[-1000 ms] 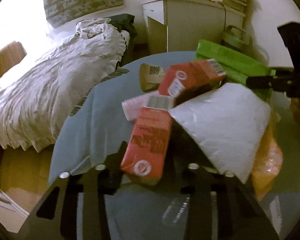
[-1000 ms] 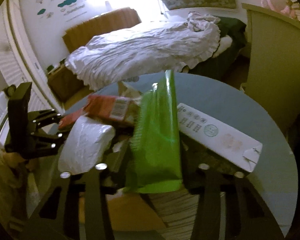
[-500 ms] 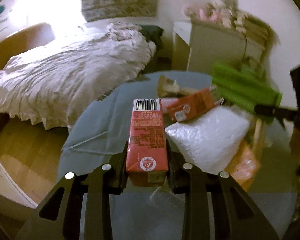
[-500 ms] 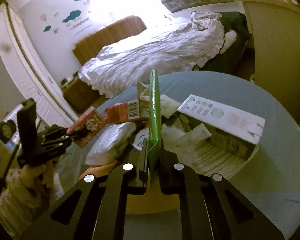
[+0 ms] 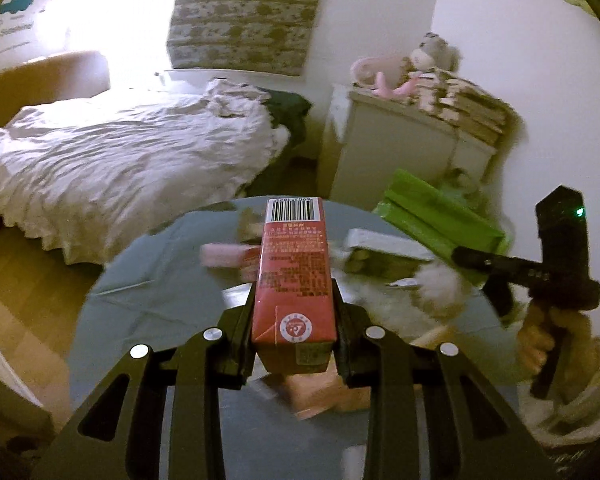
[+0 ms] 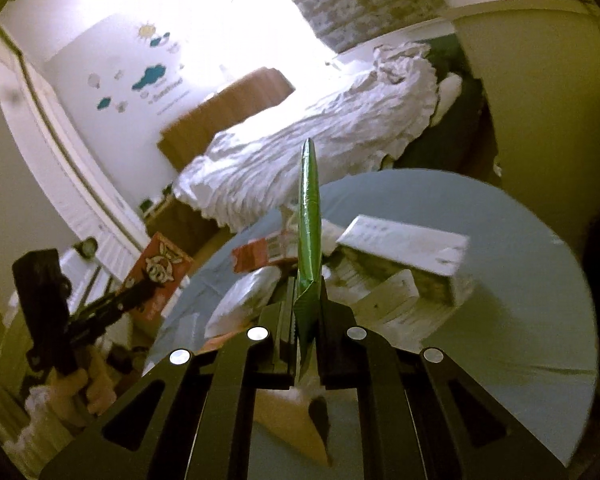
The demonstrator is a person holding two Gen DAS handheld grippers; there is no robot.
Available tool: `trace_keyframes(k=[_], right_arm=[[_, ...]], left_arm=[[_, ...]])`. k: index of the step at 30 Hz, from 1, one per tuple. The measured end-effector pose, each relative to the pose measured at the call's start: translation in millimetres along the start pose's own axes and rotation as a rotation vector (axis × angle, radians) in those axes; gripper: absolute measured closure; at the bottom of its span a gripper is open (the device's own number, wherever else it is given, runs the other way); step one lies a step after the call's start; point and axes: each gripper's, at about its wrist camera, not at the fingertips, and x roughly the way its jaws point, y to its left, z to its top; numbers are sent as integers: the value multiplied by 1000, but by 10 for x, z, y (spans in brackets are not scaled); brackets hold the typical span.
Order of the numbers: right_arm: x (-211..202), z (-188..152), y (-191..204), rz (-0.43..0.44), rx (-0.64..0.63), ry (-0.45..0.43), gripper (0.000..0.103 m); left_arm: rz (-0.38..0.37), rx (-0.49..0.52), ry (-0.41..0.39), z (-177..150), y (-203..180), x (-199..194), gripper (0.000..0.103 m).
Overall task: Collect trash
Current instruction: 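Carry the red carton and green wrapper with both tools over the black bin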
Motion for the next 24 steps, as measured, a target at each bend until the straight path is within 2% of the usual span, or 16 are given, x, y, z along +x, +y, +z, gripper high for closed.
trace_keyframes(k=[9, 14, 18, 21, 24], right_arm=[[-685, -66, -864, -31, 146, -100, 95], [-515, -198, -924, 8, 140, -14, 95], [-115, -328, -714, 55, 86, 99, 95], [57, -322, -589, 39, 32, 137, 94], [152, -279, -540, 6, -5, 140, 87]], left_arm=[[-162, 84, 14, 173, -1038, 556, 72], [-216, 97, 16, 241, -1393, 780, 72], [-202, 81, 6, 208, -1396, 711, 72], [-168, 57, 8, 163, -1258, 608, 72], [-122, 42, 14, 83, -1078, 509, 72]])
